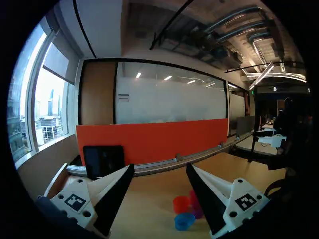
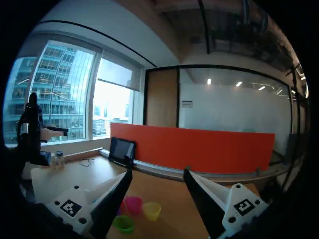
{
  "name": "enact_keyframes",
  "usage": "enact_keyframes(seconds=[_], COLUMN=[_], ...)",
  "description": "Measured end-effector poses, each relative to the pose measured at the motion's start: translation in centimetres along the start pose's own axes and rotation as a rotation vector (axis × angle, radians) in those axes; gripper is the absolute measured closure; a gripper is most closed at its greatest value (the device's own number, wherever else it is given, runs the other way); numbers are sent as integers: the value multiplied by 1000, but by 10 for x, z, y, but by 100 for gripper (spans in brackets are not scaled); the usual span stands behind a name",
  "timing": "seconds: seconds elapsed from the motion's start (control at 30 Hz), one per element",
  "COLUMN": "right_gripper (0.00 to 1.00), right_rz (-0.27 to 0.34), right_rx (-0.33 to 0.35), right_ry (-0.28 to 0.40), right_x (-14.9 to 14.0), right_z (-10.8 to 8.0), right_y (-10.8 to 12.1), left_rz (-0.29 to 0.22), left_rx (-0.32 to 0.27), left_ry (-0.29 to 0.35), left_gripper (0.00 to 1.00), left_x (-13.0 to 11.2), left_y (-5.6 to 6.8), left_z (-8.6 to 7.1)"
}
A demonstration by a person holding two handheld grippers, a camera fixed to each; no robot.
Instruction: Pour water
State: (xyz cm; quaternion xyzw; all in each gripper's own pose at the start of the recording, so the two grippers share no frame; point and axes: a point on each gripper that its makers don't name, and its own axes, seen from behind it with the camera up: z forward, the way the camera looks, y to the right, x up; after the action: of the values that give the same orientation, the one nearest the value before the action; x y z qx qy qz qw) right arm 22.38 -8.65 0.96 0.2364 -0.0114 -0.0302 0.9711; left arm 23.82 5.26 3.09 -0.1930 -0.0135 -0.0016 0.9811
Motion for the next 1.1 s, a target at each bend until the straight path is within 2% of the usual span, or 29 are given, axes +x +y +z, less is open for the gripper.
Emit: enact_keyframes(seconds=[0.1, 0.5, 0.7, 0.9, 1.1], right_gripper=[1, 1, 1, 1, 1], right_rz=[-12, -16, -15, -17, -32], right_rx=[48, 115, 150, 190, 225], right_ry=[3, -9, -29, -76, -111], right_x=[3, 0, -3, -14, -23], right_z=[0, -1, 2, 3, 4], right_y=[-11, -25, -31, -36, -39], left_rz=[-11, 0, -2, 20, 21], left_rx=[-34, -115, -151, -186, -206], left_ry=[-5, -22, -43, -71, -102], left_gripper=[4, 4, 3, 4, 4], left_x=[-2, -9, -16, -29, -45], left_y=[8, 26, 29, 33, 35], left_z=[2, 5, 5, 5, 10])
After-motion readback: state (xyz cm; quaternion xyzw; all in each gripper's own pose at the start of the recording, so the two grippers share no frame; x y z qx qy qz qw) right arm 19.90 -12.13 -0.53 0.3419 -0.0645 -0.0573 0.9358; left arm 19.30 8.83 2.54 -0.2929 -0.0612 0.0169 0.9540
